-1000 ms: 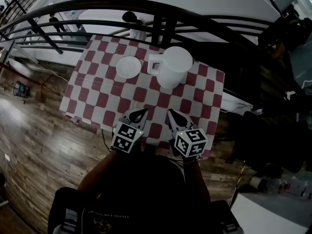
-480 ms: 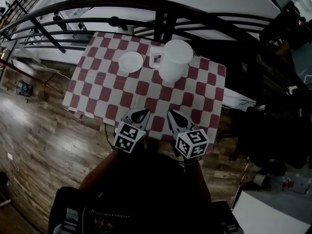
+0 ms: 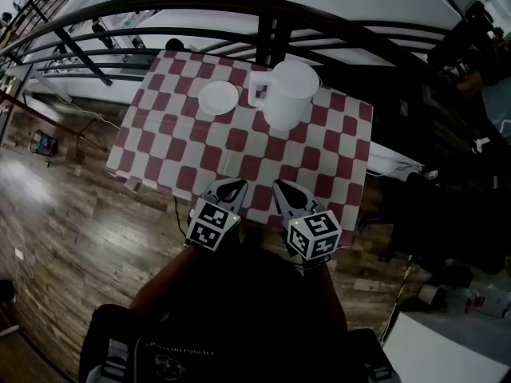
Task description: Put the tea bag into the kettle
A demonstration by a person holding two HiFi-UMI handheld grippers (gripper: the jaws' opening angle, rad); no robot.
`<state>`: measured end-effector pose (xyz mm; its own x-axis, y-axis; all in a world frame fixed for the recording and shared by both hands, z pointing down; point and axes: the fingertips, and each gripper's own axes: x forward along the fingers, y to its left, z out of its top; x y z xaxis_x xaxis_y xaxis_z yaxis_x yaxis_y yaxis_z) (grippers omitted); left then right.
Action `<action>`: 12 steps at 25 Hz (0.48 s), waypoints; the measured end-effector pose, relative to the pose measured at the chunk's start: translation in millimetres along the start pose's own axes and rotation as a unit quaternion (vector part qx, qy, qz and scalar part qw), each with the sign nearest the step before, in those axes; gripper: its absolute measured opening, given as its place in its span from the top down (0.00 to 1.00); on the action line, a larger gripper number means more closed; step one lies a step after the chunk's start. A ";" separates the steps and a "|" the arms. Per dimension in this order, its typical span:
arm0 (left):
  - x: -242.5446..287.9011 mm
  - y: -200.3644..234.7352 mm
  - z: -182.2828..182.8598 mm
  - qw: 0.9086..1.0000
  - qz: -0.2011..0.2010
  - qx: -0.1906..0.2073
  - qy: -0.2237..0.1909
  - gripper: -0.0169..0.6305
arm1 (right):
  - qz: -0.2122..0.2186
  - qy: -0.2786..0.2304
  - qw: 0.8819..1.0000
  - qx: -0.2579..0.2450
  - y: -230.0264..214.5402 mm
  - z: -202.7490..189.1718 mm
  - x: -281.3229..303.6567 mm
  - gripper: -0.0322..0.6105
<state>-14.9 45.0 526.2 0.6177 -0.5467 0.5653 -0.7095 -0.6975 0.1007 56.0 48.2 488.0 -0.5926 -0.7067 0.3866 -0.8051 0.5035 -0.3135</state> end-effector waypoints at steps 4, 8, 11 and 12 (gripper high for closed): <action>1.3 0.5 0.7 1.000 -0.002 0.000 0.001 0.97 | 0.000 0.000 1.000 -0.005 -0.4 3.2 1.9 0.93; 2.5 3.5 2.8 1.000 -0.002 0.004 0.000 0.97 | 0.002 0.000 1.000 -0.009 -0.5 5.9 4.3 0.93; 3.9 5.0 3.8 1.000 -0.002 0.004 0.002 0.97 | 0.005 0.002 1.000 -0.011 -0.8 7.5 6.8 0.93; 5.0 5.5 4.0 1.000 -0.002 0.004 0.002 0.97 | 0.006 0.002 1.000 -0.012 -1.4 7.6 8.0 0.93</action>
<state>-14.4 36.6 526.3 0.6191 -0.5414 0.5689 -0.7038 -0.7038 0.0963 52.6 38.0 484.9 -0.6020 -0.6985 0.3869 -0.7985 0.5232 -0.2978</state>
